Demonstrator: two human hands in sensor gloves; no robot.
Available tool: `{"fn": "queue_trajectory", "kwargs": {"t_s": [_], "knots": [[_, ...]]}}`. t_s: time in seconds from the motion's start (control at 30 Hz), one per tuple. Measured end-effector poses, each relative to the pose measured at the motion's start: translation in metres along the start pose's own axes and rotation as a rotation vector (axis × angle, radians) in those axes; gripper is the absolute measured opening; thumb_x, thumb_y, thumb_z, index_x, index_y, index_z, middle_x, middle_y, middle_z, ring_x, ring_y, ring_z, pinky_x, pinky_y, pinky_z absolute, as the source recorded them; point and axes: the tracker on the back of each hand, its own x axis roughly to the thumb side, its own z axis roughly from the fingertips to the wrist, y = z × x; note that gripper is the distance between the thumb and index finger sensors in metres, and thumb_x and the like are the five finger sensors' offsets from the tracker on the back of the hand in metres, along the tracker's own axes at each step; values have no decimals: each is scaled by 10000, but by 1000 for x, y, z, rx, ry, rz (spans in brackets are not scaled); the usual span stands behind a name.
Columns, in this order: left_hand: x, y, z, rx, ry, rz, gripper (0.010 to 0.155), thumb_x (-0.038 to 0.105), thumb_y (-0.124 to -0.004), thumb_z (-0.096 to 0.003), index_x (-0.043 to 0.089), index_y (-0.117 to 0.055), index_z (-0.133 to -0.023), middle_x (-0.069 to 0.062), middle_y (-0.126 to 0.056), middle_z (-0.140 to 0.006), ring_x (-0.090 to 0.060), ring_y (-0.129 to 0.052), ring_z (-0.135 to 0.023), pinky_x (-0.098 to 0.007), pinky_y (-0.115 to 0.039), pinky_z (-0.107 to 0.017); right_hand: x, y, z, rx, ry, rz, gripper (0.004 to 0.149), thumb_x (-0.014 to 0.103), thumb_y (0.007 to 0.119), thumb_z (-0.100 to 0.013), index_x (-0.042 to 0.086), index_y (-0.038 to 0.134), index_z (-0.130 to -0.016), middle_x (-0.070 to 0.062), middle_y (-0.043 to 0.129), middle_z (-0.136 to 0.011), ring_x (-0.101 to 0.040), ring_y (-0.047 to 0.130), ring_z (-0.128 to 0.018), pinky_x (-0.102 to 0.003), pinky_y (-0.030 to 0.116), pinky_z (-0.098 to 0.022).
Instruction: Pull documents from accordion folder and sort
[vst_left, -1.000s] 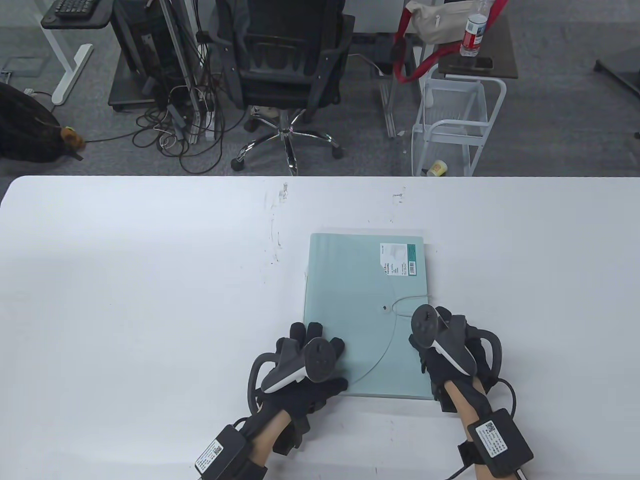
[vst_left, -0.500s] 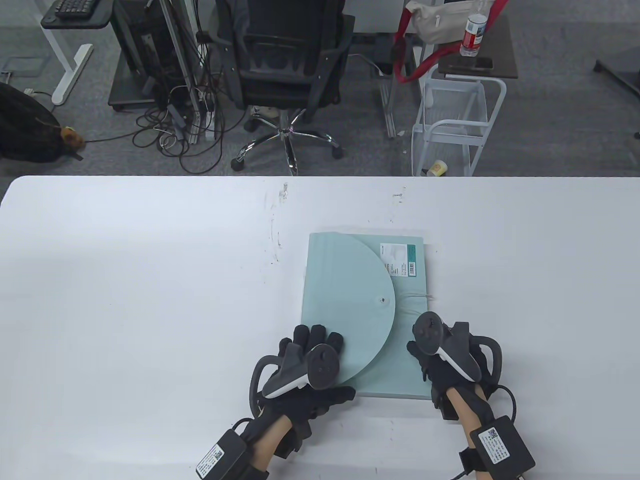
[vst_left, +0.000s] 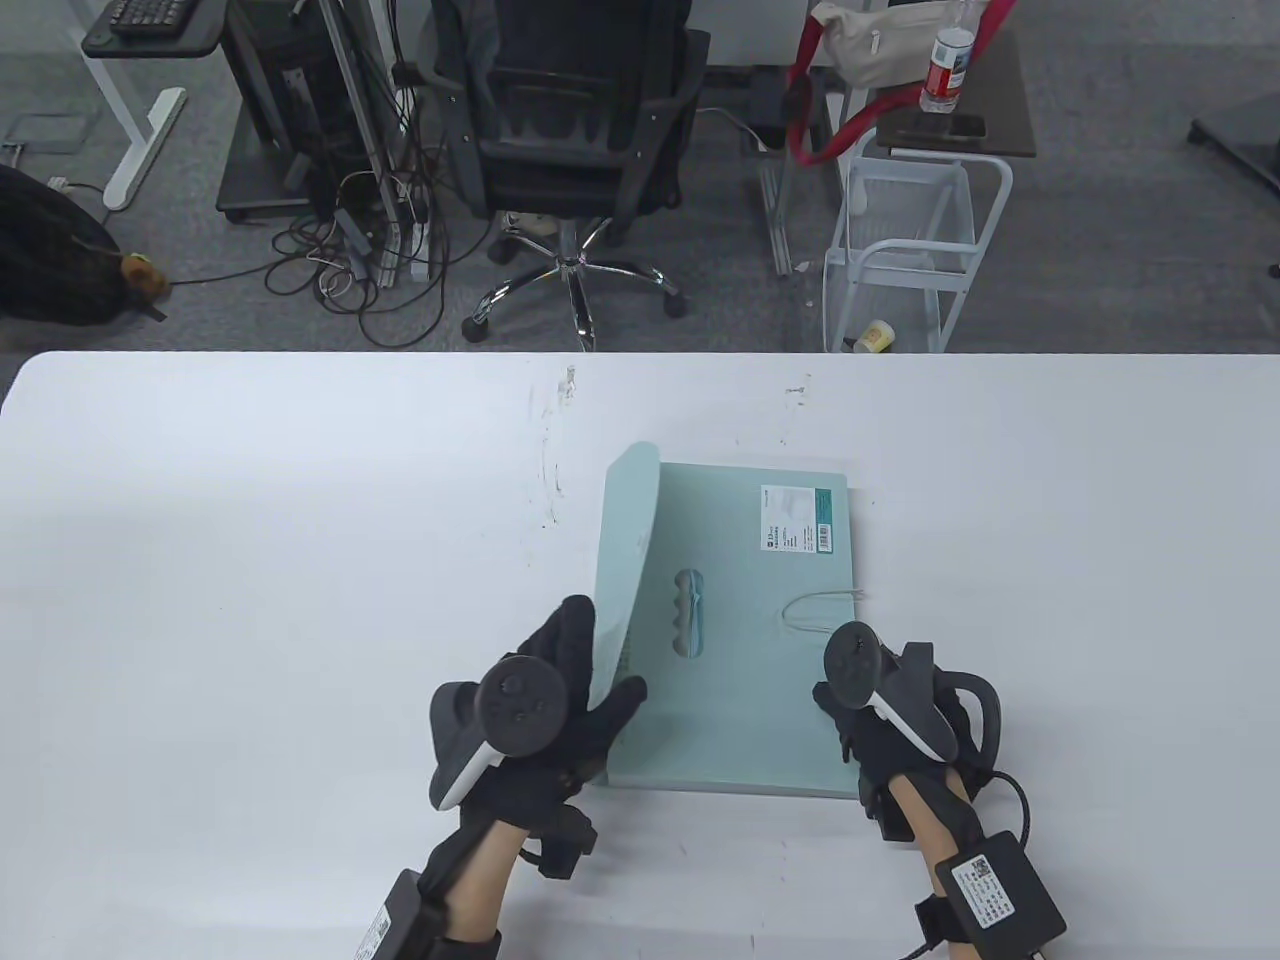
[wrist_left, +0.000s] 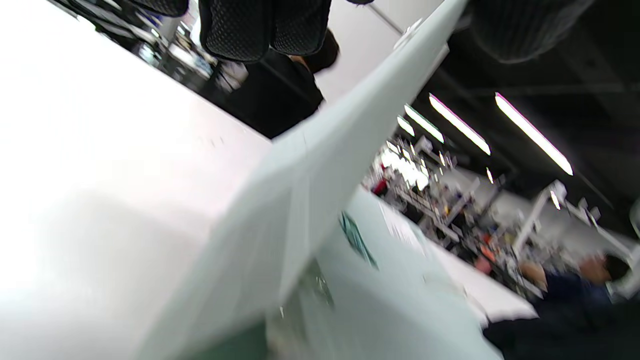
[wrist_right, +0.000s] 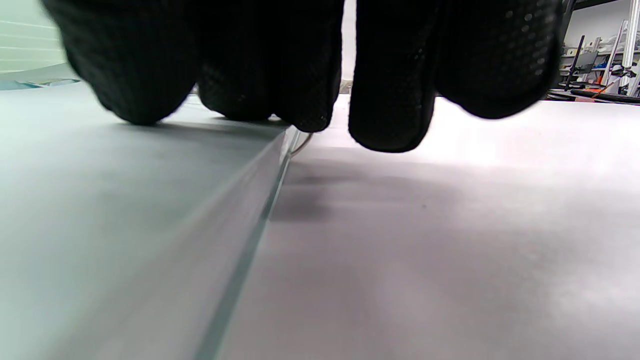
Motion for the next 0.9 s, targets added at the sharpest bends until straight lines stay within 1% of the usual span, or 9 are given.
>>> {"fn": "queue_trajectory", "kwargs": {"t_s": [0.17,0.27,0.4,0.5,0.6,0.7,0.8,0.87,0.9], "knots": [[-32,24,2,146,167,107,821,525,-667,-536,183,-181,-1103,-168,-387,-1168,-438,-599,-1050,-656,-438,-757,1,0,0,-5,-3,18,492,521,825,-375,329,834,-828,25,820,-905,-350,934,-716,-518,816,-431],[-50,32,3,201,288,78,843,492,-690,-530,158,-158,-1093,-187,-274,-1162,-463,-391,-1084,-648,-360,-753,1,0,0,-6,-3,22,492,519,825,-376,327,834,-828,24,821,-905,-350,933,-718,-520,815,-434],[-75,34,2,152,403,191,855,422,-704,-539,127,-109,-1077,-217,-127,-1135,-490,-248,-1062,-647,-279,-740,1,-1,0,0,-5,16,495,513,831,-376,320,835,-832,14,818,-910,-360,919,-733,-531,805,-444],[-86,31,1,138,444,166,837,408,-696,-540,127,-119,-1078,-216,-167,-1136,-490,-272,-1061,-645,-297,-740,5,-5,0,0,-10,24,514,493,847,-378,293,830,-852,-16,808,-921,-366,881,-776,-546,783,-473],[-92,27,-1,121,459,168,840,415,-676,-544,148,-77,-1068,-215,-160,-1135,-486,-276,-1063,-644,-300,-740,18,-14,2,-46,-34,64,598,443,891,-371,286,741,-929,-48,741,-969,-378,815,-839,-572,742,-525],[-94,25,-3,83,452,200,812,402,-656,-551,238,-43,-1059,-211,-155,-1137,-483,-278,-1065,-643,-297,-743,37,-24,4,-61,-81,61,663,456,912,-356,300,689,-961,-45,707,-991,-380,780,-870,-576,725,-546],[-96,23,-3,60,440,215,802,418,-636,-554,250,-33,-1055,-207,-159,-1139,-482,-284,-1065,-640,-303,-743,67,-29,4,-52,-141,25,677,449,915,-352,295,674,-966,-56,747,-958,-345,902,-722,-494,803,-426],[-96,23,-3,58,438,221,801,421,-631,-555,239,-34,-1057,-208,-166,-1140,-483,-287,-1064,-639,-306,-743,84,-32,2,-17,-169,-3,665,450,909,-356,282,683,-958,-54,848,-859,-247,1015,-425,-413,861,-272],[-96,23,-3,58,435,230,801,422,-629,-554,220,-39,-1057,-207,-172,-1140,-481,-290,-1065,-638,-310,-743,96,-33,1,15,-182,-51,660,445,909,-358,272,688,-954,-47,882,-818,-224,1024,-342,-394,865,-216]]}}
